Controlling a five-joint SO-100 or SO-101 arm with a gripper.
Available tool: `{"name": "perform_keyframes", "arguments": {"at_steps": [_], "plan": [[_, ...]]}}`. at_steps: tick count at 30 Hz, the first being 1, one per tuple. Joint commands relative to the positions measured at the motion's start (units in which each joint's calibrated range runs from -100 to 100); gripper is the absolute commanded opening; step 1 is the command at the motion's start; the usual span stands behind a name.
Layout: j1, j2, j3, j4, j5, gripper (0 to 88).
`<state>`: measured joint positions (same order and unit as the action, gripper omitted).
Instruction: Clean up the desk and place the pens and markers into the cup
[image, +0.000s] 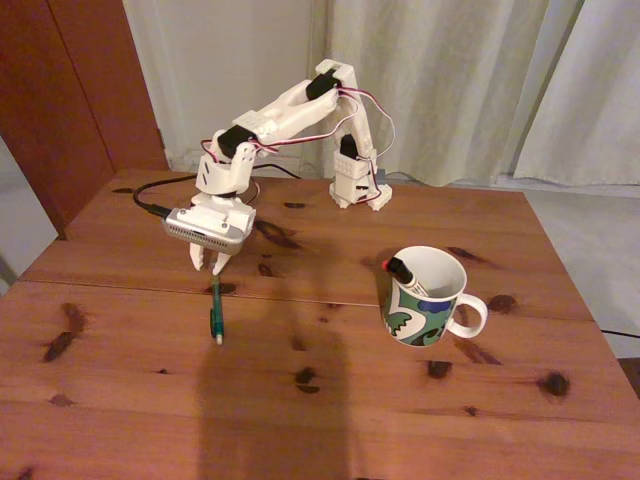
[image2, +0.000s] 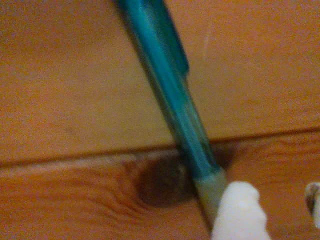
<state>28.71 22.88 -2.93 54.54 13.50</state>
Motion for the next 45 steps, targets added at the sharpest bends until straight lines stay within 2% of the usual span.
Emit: {"name": "perform_keyframes", "arguments": {"at_steps": [1,7,35,37,39,45], "plan": [[0.6,-0.08,-4.91,1.59,2.79,9.8],[0.2,0.66,-4.46,1.67,4.78,9.8],[2.69,8.11,-4.73,0.73,6.24,9.6],[2.69,8.36,-4.91,0.73,6.24,6.8],[2.69,8.44,-4.91,0.73,6.24,0.2],[2.69,7.61,-4.19,1.24,6.24,0.9]]}}
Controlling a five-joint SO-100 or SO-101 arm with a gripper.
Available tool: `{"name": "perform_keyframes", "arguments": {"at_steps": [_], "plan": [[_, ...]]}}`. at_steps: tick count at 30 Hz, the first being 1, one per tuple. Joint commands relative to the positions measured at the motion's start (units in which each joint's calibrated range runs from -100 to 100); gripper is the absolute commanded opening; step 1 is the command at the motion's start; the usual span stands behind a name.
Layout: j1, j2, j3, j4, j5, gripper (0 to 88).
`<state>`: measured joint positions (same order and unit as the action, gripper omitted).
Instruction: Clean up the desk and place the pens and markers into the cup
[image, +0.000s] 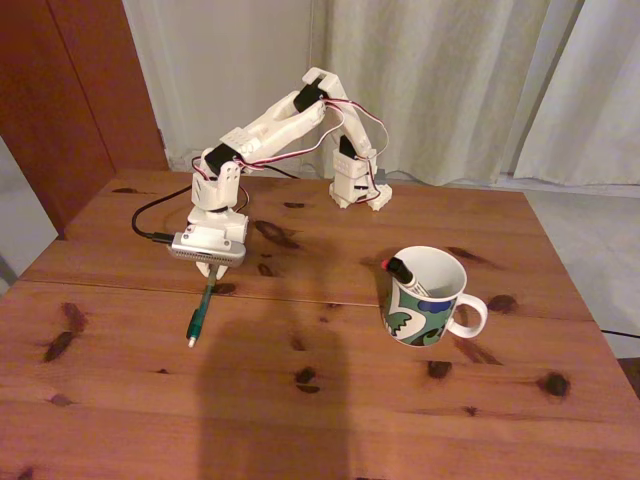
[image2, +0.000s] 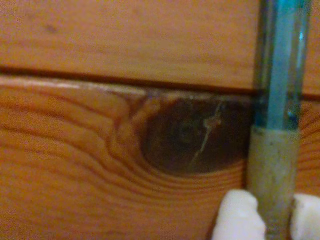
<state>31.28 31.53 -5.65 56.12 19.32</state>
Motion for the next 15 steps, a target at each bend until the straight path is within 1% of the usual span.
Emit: {"name": "perform_keyframes", "arguments": {"at_steps": [1,4,7,11,15], "plan": [[0.12,-1.12,-1.21,-0.16,0.07,0.9],[-0.04,-1.45,0.06,-0.07,-0.14,0.9],[-0.6,-4.76,2.85,-0.07,-1.98,0.8],[-1.24,-13.69,9.07,-0.07,-4.18,0.8],[-4.94,-23.71,16.83,-0.33,-8.0,0.8]]}}
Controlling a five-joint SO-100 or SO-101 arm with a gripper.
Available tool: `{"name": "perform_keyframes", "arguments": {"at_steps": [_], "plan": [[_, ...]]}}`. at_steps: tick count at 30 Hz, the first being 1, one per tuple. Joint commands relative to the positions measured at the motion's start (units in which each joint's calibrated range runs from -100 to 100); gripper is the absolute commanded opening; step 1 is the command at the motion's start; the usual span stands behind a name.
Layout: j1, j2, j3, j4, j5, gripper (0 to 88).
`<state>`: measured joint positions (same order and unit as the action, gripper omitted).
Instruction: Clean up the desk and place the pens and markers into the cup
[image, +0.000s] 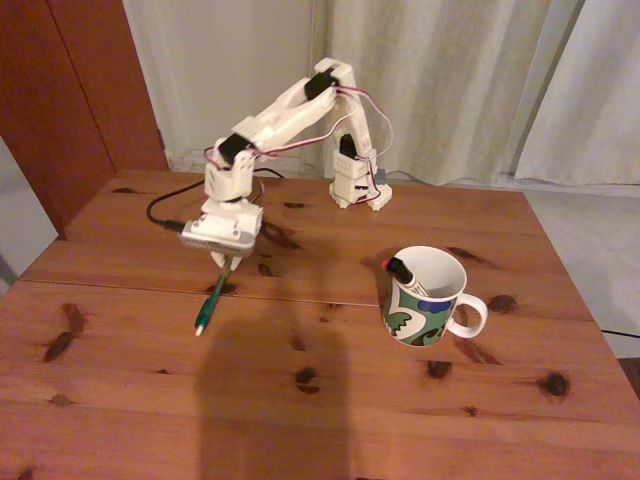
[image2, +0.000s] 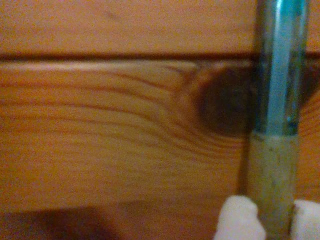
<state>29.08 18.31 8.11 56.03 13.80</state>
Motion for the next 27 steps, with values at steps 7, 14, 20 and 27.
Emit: {"name": "perform_keyframes", "arguments": {"at_steps": [7,14,20,27], "plan": [[-10.54,-26.29,14.79,-0.25,-11.44,0.8],[-17.3,-39.7,22.82,-0.34,-19.82,0.8],[-24.21,-47.89,24.53,-0.68,-27.78,0.8],[-30.81,-54.51,23.63,-0.85,-36.27,0.8]]}}
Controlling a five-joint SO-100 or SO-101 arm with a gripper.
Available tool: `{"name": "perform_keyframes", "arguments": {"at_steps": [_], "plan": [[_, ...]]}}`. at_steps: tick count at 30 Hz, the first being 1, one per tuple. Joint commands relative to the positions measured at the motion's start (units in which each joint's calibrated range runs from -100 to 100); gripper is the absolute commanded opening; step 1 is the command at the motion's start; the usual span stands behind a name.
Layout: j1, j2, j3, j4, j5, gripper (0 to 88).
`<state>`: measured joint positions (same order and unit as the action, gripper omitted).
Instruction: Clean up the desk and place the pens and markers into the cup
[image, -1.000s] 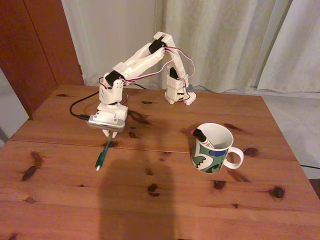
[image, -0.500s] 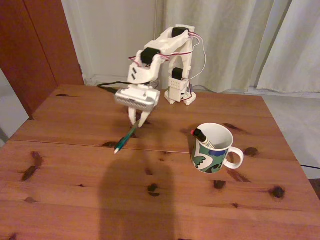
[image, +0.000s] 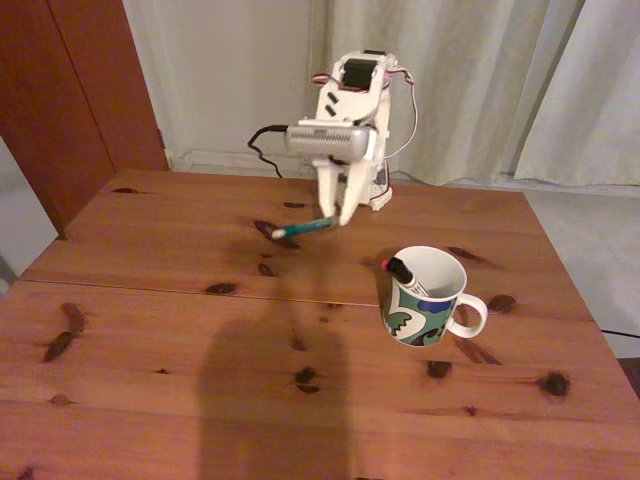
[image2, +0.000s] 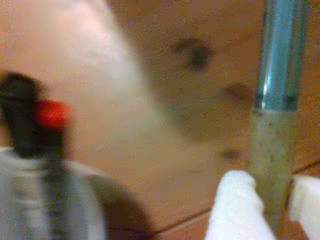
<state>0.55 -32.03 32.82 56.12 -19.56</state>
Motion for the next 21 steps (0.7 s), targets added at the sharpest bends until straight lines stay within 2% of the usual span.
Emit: {"name": "perform_keyframes", "arguments": {"at_steps": [1,5,8,12,21], "plan": [[-3.16,-4.91,-1.08,-1.02,-4.17,0.8],[-5.74,-6.73,-0.9,-4.55,-9.56,0.8],[-6.06,-7.15,-0.36,-7.04,-10.77,0.8],[-6.06,-6.65,-0.18,-9.88,-10.35,0.8],[-6.14,-4.83,-0.09,-13.06,-5.43,0.8]]}}
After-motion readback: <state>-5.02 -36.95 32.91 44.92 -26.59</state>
